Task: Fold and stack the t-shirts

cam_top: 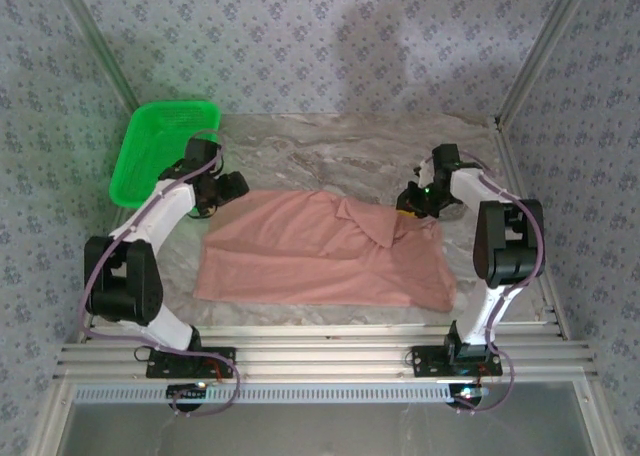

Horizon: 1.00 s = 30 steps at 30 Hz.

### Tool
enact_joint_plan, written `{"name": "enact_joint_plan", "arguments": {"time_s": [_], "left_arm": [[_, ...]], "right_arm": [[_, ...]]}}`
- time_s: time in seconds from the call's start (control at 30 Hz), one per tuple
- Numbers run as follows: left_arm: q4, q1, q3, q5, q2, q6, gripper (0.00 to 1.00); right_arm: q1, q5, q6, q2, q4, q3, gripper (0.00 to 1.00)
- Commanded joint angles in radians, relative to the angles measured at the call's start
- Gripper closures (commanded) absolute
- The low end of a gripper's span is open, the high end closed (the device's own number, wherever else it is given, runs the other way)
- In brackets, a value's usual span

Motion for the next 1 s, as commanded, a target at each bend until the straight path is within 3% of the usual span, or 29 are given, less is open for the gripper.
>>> {"name": "enact_joint_plan", "arguments": {"time_s": [0.0, 0.6, 0.97], "left_arm": [[0.000, -0.001, 0.020, 0.027, 0.008, -0.015, 0.16], [0.005, 0.000, -0.017, 0.035, 0.003, -0.014, 0.16], [0.019, 0.000, -0.044, 0.038, 0.006, -0.018, 0.17]], "right_arm": [[0.001, -0.022, -0.013, 0.029, -0.019, -0.012, 0.70], [0.021, -0.023, -0.027, 0.082, -0.065, 0.101, 0.69], [0.033, -0.012, -0.044, 0.040, -0.087, 0.068, 0.70]]}}
